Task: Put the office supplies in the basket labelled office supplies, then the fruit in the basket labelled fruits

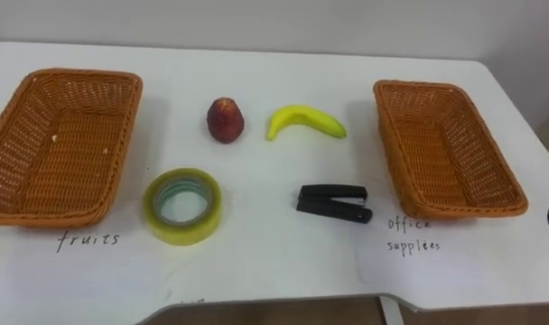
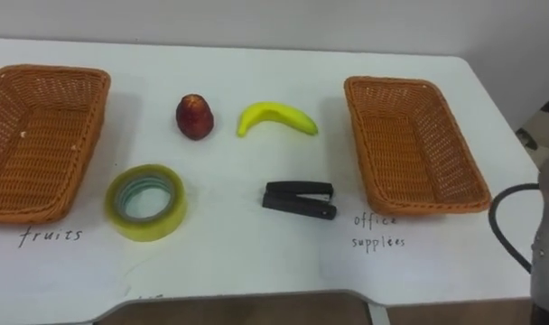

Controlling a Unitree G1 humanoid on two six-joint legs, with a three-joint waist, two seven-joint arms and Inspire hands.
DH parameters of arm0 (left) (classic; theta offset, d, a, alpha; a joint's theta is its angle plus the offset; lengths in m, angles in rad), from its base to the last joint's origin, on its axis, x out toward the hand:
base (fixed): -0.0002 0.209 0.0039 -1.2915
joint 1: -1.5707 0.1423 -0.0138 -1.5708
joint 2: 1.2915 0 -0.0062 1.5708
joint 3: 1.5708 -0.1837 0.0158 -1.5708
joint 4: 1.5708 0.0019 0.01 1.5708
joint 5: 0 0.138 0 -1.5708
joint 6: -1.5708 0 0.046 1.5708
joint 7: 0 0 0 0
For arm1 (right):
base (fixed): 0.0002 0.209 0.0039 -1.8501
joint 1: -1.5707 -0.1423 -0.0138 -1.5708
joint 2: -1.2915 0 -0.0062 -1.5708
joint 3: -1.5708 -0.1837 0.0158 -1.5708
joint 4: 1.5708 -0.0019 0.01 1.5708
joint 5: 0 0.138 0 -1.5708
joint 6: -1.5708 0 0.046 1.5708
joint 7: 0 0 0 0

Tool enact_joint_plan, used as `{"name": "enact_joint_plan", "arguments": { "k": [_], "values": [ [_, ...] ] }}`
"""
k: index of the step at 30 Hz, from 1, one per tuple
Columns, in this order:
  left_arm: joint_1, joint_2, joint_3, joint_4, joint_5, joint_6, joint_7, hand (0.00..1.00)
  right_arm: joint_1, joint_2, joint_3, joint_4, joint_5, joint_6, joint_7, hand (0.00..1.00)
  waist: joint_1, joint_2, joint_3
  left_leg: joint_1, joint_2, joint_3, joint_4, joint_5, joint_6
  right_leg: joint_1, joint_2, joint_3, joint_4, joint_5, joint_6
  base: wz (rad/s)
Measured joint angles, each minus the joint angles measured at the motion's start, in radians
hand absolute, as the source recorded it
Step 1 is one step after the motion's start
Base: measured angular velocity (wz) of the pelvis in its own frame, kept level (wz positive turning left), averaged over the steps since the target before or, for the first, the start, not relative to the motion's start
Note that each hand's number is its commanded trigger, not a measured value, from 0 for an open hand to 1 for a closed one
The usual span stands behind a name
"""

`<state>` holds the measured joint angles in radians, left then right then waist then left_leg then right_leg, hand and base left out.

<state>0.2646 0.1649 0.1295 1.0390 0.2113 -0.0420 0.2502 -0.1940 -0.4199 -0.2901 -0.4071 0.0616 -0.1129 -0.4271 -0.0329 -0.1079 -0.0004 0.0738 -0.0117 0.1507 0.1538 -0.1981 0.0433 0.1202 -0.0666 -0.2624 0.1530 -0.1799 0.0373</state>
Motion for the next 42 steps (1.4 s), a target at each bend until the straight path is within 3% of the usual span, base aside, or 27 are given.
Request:
{"name": "enact_joint_plan", "arguments": {
  "k": [11,22,31,36,42],
  "values": [
    [-0.014,0.004,0.0,-0.003,0.048,0.028,-0.052,0.0,0.0,-0.017,0.097,-0.003,-0.027,0.038,0.238,0.0,0.023,-0.017,0.0011,0.002,0.005,-0.025,0.01,0.0,0.0,0.021,0.0,0.01,0.0,0.0,0.0,0.05],
    [-0.037,0.006,-0.03,0.002,0.055,0.028,-0.063,0.0,0.002,-0.017,0.197,0.044,-0.028,0.04,0.324,0.0,0.071,-0.026,0.0075,0.005,0.0,-0.028,0.012,0.0,0.0,0.025,0.001,0.016,-0.001,0.0,0.0,0.01],
    [-0.036,0.008,-0.033,0.002,0.057,0.028,-0.057,0.0,0.002,-0.017,0.233,0.098,-0.067,0.042,0.41,0.0,0.094,-0.029,0.008,0.002,0.0,-0.033,0.011,0.0,0.0,0.022,0.001,0.011,-0.002,0.0,0.0,0.01],
    [-0.033,0.008,-0.031,0.003,0.062,0.032,-0.06,0.0,0.028,-0.017,0.238,0.118,-0.111,0.061,0.479,0.0,0.096,-0.035,0.0032,0.0,0.0,-0.04,0.012,0.0,0.0,0.022,0.0,0.012,-0.002,0.0,0.0,0.04],
    [-0.04,0.011,-0.031,-0.009,0.066,0.049,-0.092,0.0,0.054,-0.017,0.248,0.122,-0.143,0.091,0.565,0.0,0.105,-0.031,0.0059,-0.001,0.0,-0.041,0.013,0.0,0.0,0.021,0.0,0.011,-0.003,0.0,0.0,0.0]
  ]
}}
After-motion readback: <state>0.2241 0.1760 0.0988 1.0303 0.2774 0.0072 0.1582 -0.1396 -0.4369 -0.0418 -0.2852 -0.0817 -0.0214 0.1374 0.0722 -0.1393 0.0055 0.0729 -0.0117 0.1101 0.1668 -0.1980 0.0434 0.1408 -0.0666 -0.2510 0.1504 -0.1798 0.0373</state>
